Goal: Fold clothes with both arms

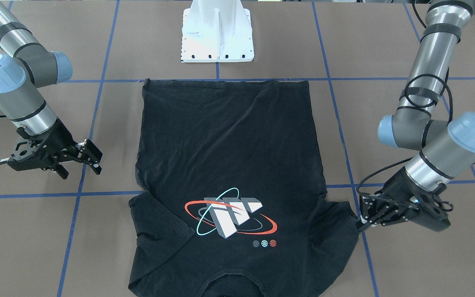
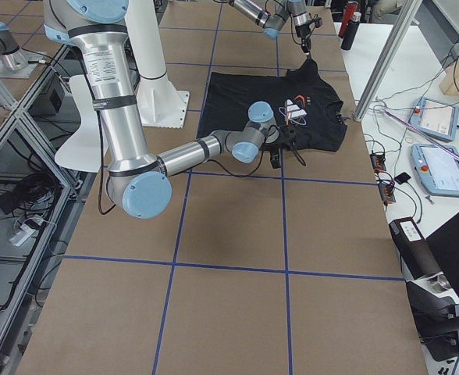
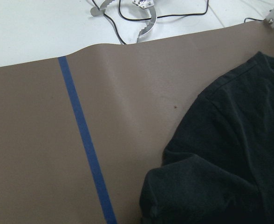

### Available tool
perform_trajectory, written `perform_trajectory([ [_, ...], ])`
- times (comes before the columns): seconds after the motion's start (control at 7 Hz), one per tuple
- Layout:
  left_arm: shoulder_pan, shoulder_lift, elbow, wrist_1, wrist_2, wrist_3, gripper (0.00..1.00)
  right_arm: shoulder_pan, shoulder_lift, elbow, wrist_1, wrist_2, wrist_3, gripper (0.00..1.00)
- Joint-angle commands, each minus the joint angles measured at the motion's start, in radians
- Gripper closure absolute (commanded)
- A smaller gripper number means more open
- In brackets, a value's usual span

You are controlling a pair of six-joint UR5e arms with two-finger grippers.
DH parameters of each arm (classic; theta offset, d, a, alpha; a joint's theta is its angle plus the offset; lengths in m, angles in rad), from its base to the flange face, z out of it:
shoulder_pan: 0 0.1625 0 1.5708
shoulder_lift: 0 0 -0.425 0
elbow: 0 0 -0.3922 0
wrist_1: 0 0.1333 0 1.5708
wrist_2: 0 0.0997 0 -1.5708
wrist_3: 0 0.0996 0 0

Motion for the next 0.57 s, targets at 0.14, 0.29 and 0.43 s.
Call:
perform_trajectory([
  [0.14,0.150,-0.056,-0.033,0.016,0.170,-0.184,1.00,0.007,0.009,0.000,-0.006,0.002,0.001,0.00],
  [0.29,0.158,-0.123,0.009,0.049,0.189,-0.216,1.00,0.007,0.009,0.000,-0.006,0.002,-0.001,0.00],
  [0.43,0.171,-0.157,0.050,0.054,0.193,-0.230,1.00,0.012,0.009,0.001,-0.006,0.006,0.001,0.00],
])
